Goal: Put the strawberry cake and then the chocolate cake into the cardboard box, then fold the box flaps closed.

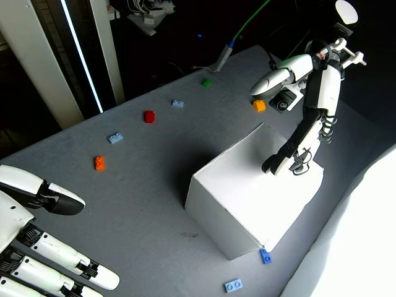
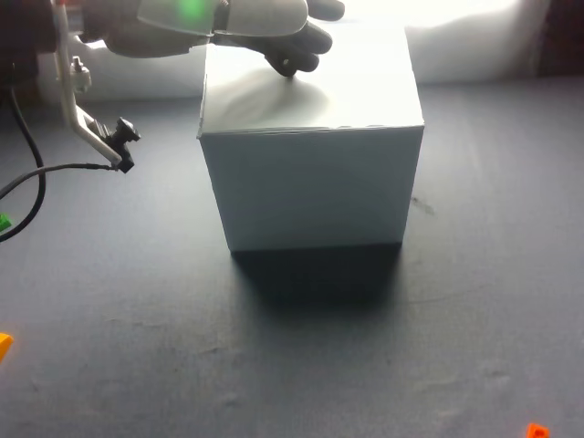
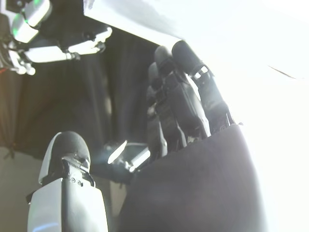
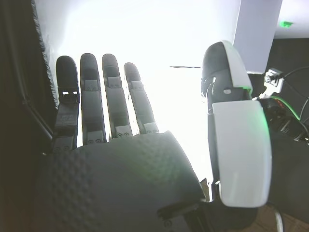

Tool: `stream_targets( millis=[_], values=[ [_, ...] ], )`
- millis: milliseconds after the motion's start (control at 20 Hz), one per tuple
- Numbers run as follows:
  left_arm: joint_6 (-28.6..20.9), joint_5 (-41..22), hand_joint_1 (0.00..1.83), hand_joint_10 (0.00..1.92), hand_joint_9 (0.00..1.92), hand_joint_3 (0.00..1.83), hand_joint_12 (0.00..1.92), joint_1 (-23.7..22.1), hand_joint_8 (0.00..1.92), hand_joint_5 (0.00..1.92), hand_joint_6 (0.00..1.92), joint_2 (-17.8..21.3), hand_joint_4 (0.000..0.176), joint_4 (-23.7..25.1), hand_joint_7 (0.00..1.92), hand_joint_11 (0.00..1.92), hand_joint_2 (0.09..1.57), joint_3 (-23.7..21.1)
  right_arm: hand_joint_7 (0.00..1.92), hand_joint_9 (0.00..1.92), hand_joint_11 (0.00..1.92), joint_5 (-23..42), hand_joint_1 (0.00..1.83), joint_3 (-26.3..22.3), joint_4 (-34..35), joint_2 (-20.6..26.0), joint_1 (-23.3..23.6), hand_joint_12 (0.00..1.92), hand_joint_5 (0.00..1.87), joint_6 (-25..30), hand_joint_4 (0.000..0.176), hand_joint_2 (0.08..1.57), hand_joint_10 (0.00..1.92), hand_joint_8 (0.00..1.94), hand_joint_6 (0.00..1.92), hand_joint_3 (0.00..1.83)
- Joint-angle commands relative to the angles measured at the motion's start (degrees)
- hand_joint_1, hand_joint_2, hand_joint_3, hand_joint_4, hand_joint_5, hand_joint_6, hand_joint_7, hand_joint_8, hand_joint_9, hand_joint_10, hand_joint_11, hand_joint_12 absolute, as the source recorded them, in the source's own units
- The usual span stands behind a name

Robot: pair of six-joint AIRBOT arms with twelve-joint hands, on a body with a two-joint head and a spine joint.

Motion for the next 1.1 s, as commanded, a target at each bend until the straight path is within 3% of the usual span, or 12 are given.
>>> stream_targets(
  millis=[0, 350, 600, 700, 850, 1050],
  values=[
    [-0.19, -2.12, 0.36, 0.01, 0.65, 0.00, 1.02, 0.46, 0.01, 0.38, 0.01, 0.17, 0.021, -1.71, 0.55, 0.27, 1.09, -0.43, 0.31, 0.26, 0.00, 6.64, 0.46, 0.14, -0.03, 0.76, 0.73, 1.11, 0.18, 0.14, 0.000, 1.09, 0.12, 0.00, 0.00, 0.00],
    [-0.68, -2.11, 0.36, 0.00, 0.63, 0.00, 1.07, -1.39, 0.00, 0.37, 0.00, 0.96, 0.027, -1.73, 0.53, 0.23, 1.10, 0.04, 0.31, 0.28, 0.00, 6.62, 0.44, 0.07, -0.05, 0.76, 0.72, 1.10, 0.18, 0.14, 0.000, 1.08, 0.12, 0.01, 0.01, 0.00],
    [-2.99, -0.83, 0.38, 0.00, 0.63, 0.00, 1.12, -4.39, 0.00, 0.36, 0.00, 5.80, 0.028, 2.74, 0.53, 0.19, 1.09, -2.93, 0.31, 0.28, 0.00, 6.62, 0.40, 0.04, -0.06, 0.77, 0.71, 1.12, 0.18, 0.14, 0.000, 1.07, 0.12, 0.00, 0.00, 0.00],
    [-3.39, -0.78, 0.35, 0.00, 0.63, 0.00, 1.12, -6.06, 0.00, 0.37, 0.00, 8.69, 0.031, 8.67, 0.52, 0.20, 1.10, -5.40, 0.32, 0.29, 0.00, 6.62, 0.40, 0.04, -0.06, 0.78, 0.71, 1.13, 0.19, 0.14, 0.000, 1.07, 0.12, 0.01, 0.01, 0.00],
    [-5.71, -1.67, 0.37, 0.00, 0.63, 0.00, 1.12, -10.04, 0.00, 0.37, 0.00, 13.57, 0.027, 24.78, 0.53, 0.20, 1.10, -10.37, 0.31, 0.28, 0.00, 6.62, 0.42, 0.04, -0.06, 0.78, 0.71, 1.13, 0.18, 0.14, 0.000, 1.07, 0.12, 0.00, 0.00, 0.00],
    [-7.21, -1.67, 0.37, 0.00, 0.64, 0.00, 1.08, -14.53, 0.00, 0.37, 0.00, 18.43, 0.027, 36.24, 0.53, 0.22, 1.09, -15.32, 0.31, 0.29, 0.00, 6.61, 0.44, 0.03, -0.06, 0.79, 0.71, 1.10, 0.17, 0.14, 0.000, 1.08, 0.12, 0.00, 0.00, 0.00]
  ],
)
